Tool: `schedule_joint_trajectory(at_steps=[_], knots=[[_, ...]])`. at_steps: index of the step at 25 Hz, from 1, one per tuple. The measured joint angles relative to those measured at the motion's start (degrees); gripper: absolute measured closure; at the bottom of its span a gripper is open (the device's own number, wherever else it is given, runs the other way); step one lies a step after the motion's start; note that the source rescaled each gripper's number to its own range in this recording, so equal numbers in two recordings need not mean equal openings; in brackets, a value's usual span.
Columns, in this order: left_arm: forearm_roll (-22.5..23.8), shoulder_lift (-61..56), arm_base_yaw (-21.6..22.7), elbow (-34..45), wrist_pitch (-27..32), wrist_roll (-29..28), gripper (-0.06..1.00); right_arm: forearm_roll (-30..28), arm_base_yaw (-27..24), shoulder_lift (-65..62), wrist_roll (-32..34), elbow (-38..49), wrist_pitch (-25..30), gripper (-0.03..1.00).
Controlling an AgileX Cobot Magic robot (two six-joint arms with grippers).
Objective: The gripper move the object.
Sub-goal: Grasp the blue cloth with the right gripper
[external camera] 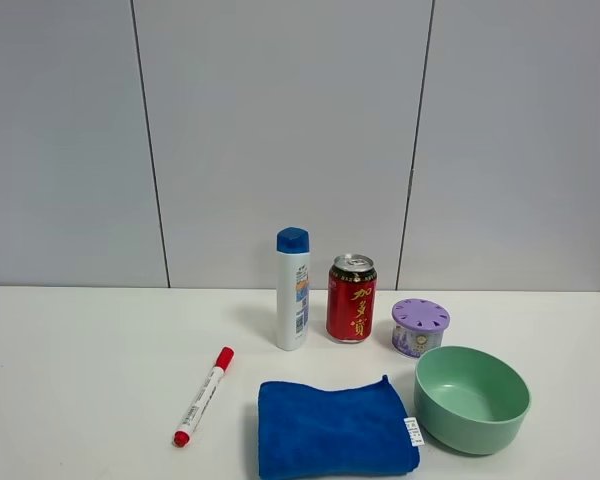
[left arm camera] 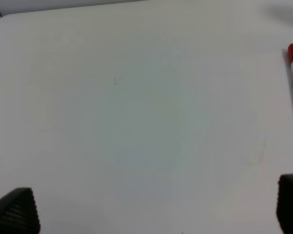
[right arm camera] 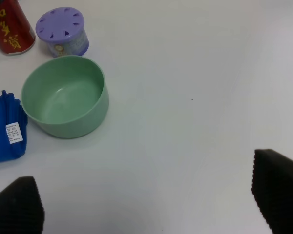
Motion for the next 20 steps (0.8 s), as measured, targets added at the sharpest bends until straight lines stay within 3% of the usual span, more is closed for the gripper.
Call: schedule_joint_trajectory(at_steps=[20], knots=[[0.00, 0.00, 0.00, 0.00, 0.00, 0.00, -0.06, 0.00, 0.00, 0.00, 0.00, 0.00, 0.00, -0.03]])
